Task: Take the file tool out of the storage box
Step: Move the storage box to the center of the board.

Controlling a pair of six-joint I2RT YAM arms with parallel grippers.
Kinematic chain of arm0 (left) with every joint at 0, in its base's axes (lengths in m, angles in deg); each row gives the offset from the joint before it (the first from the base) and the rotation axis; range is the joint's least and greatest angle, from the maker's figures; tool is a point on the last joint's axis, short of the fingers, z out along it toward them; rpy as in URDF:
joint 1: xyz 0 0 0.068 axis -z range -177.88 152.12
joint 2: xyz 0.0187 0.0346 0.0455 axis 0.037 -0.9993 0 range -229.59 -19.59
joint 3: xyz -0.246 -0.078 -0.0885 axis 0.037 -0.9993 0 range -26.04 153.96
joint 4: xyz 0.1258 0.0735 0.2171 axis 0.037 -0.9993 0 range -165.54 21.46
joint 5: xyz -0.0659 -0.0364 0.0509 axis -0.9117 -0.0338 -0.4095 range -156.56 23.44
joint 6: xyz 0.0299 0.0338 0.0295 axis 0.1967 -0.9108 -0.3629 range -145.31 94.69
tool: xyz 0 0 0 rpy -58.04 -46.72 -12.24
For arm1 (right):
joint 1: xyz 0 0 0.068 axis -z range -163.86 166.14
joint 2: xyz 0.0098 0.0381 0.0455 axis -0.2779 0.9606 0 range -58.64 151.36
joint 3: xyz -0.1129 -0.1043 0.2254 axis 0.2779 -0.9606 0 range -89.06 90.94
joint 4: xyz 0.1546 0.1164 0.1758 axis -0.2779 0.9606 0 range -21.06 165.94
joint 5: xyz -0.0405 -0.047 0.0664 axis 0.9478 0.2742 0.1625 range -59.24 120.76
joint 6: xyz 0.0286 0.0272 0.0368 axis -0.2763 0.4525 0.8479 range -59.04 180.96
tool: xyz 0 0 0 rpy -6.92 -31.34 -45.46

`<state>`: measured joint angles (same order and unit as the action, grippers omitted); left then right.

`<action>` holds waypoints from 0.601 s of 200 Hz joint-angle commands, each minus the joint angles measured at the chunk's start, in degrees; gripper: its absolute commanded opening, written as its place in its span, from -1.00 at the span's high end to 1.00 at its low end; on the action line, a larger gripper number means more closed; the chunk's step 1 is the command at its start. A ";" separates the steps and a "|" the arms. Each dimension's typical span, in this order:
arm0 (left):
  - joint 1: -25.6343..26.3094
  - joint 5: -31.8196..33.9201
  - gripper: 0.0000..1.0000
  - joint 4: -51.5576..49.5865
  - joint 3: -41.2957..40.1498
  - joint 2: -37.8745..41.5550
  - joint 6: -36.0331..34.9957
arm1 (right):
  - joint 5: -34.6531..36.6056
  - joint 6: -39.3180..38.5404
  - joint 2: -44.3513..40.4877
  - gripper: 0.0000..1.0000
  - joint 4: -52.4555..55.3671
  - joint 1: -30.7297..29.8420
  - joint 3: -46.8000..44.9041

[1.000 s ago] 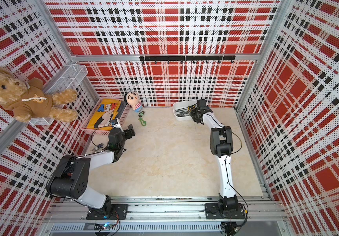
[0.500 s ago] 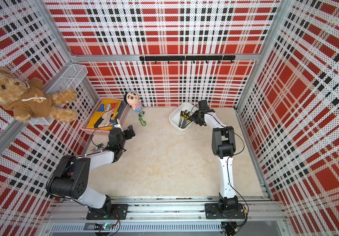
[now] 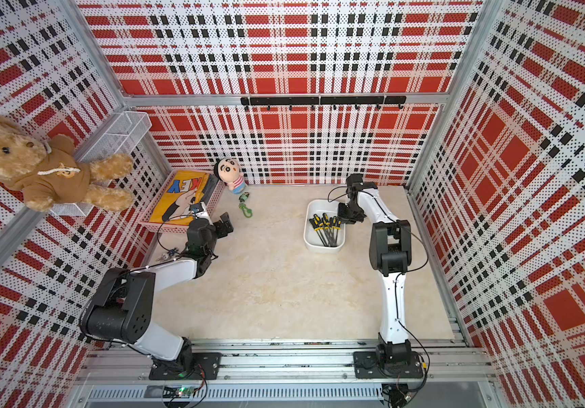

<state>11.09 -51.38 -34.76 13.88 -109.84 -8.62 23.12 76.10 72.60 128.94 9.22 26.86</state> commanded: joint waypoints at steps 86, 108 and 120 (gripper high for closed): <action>-0.11 -0.79 -0.90 -1.44 1.65 -0.89 -0.27 | 7.95 -16.75 -10.00 1.00 3.23 7.07 -12.42; -0.01 -1.06 -0.90 -1.48 1.87 -1.20 -0.26 | 9.02 -19.79 -10.12 1.00 2.84 8.00 -12.32; 0.08 -1.19 -0.90 -1.45 2.08 -1.32 -0.20 | 9.13 -21.22 -9.96 1.00 2.49 8.31 -12.21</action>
<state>11.12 -51.73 -35.70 13.88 -110.11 -8.64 29.11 59.40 64.54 130.43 16.76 14.86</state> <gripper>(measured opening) 0.951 0.125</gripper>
